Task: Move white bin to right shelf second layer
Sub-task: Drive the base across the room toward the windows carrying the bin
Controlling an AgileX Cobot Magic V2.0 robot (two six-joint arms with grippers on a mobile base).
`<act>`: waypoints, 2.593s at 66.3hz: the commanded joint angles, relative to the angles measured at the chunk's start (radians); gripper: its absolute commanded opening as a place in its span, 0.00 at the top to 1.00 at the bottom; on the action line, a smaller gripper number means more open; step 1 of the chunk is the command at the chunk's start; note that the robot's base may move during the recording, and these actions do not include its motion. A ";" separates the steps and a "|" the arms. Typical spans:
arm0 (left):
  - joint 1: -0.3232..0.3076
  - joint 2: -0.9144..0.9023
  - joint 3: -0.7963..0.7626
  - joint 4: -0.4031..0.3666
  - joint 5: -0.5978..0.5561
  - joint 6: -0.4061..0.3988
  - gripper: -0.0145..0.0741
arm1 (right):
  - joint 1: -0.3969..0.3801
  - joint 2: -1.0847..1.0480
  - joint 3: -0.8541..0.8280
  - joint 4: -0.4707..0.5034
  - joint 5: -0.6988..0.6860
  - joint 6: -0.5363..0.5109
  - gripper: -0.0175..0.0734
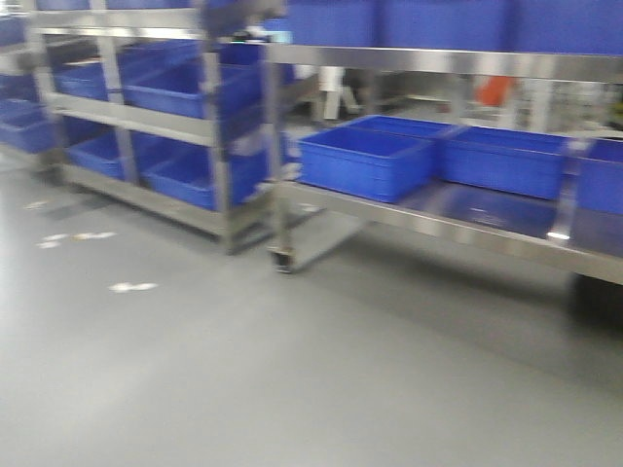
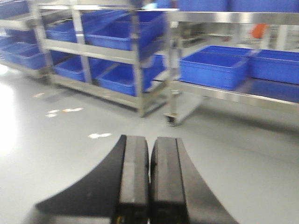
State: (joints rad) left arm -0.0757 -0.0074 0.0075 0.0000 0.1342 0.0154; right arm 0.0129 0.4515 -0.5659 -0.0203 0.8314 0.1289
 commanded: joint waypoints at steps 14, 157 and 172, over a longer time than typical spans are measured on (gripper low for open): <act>-0.004 -0.016 0.037 0.000 -0.086 -0.003 0.74 | -0.006 0.002 -0.031 -0.004 -0.086 -0.005 0.75; -0.004 -0.016 0.037 0.000 -0.086 -0.003 0.74 | -0.006 0.002 -0.031 -0.004 -0.086 -0.005 0.75; -0.004 -0.016 0.037 0.000 -0.086 -0.003 0.74 | -0.006 0.002 -0.031 -0.004 -0.086 -0.005 0.75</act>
State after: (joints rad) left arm -0.0757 -0.0074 0.0075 0.0000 0.1342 0.0154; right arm 0.0129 0.4515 -0.5659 -0.0203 0.8314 0.1289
